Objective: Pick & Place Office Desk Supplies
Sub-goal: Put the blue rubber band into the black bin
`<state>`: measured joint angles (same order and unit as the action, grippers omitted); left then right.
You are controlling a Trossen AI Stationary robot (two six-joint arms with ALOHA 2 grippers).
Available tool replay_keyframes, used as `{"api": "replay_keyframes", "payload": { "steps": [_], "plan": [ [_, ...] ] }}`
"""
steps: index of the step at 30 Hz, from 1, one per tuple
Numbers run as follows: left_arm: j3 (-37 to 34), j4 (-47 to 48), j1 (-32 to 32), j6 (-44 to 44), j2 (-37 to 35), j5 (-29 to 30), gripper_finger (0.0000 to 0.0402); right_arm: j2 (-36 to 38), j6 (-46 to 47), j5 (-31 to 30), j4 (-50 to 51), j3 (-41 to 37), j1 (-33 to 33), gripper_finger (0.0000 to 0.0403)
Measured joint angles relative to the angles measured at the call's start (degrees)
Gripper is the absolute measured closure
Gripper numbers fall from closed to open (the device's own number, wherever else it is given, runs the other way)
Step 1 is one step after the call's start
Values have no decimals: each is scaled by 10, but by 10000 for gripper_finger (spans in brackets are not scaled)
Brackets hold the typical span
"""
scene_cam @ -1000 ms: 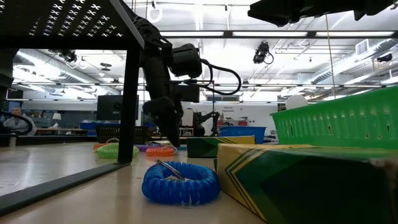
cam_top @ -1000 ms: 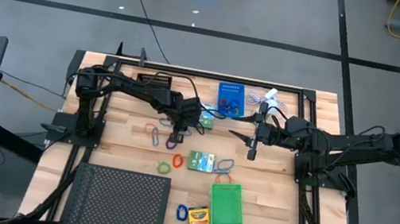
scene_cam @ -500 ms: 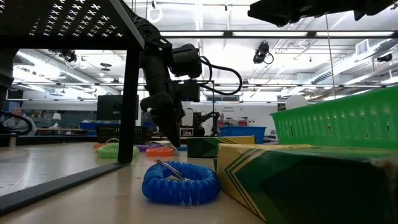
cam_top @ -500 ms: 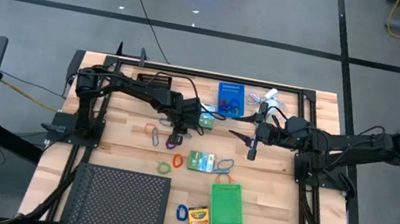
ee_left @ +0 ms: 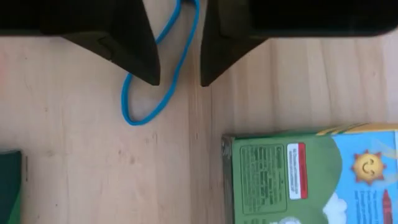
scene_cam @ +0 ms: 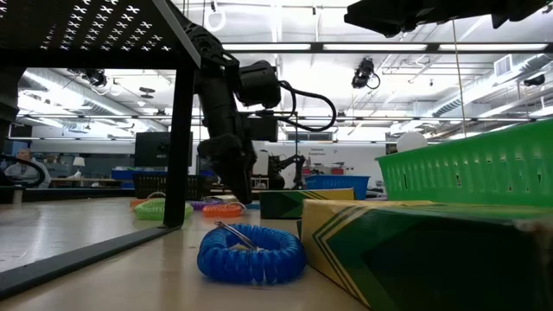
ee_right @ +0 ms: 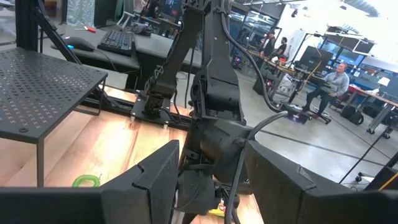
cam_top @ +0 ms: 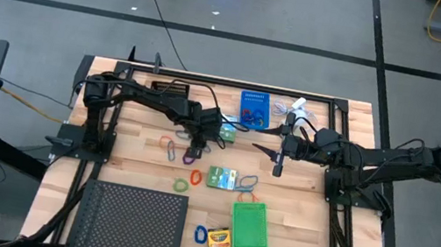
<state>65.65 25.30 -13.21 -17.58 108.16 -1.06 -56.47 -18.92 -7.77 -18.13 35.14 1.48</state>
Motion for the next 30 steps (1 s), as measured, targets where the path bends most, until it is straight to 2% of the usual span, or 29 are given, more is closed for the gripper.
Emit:
{"api": "replay_keyframes", "payload": {
  "steps": [5,13,23,27,30],
  "plan": [
    [0,-5,0,0,0,6,247,0,0,0,0,0,0,211],
    [0,-4,1,0,0,-11,255,0,0,0,0,0,0,211],
    [0,-4,2,6,0,-12,288,0,0,0,0,0,0,211],
    [0,-4,9,15,1,-41,311,0,0,0,0,0,0,211],
    [1,-9,20,16,14,-40,327,0,0,0,0,0,0,211]
  ]
}}
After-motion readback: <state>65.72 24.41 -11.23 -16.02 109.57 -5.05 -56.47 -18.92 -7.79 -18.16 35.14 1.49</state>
